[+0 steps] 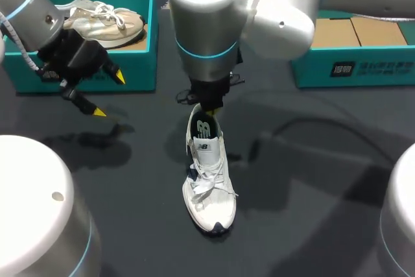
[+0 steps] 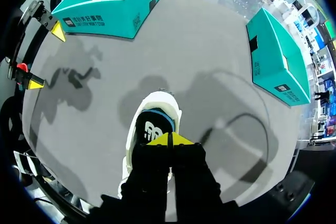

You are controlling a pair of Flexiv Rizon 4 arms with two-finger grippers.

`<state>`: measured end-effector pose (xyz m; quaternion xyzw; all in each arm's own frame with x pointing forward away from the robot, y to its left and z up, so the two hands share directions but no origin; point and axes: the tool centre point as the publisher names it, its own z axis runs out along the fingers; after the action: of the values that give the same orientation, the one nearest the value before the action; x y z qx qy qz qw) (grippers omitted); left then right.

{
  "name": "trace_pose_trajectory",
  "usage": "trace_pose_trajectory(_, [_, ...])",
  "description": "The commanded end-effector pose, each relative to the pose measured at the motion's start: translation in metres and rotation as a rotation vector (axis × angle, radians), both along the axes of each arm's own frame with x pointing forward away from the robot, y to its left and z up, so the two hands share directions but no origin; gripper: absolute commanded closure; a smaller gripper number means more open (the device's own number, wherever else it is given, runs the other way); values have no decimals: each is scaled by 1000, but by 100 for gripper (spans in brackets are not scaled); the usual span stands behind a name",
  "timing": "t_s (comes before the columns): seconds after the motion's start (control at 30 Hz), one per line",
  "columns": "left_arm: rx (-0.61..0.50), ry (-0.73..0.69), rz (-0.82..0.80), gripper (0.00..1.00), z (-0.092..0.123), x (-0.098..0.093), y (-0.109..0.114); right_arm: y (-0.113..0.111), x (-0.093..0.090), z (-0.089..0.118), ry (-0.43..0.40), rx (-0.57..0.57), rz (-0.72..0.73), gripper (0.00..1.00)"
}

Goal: Take the shoe out of the shoebox, open the shoe tongue, remove and reinsert the insole, then place the shoe into the shoebox

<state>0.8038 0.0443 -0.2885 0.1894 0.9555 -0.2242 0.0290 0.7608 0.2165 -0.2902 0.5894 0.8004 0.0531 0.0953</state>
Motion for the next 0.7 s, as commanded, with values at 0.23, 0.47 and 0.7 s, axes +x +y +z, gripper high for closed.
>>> trace_pose_trajectory(0.23, [2, 0, 0, 0, 1, -1, 1, 3, 0, -6, 5, 10, 5, 100])
trace_pose_trajectory(0.47, [2, 0, 0, 0, 1, -1, 1, 3, 0, -6, 5, 10, 5, 100])
trace_pose_trajectory(0.7, [2, 0, 0, 0, 1, -1, 1, 7, -2, -10, -3, 7, -8, 100])
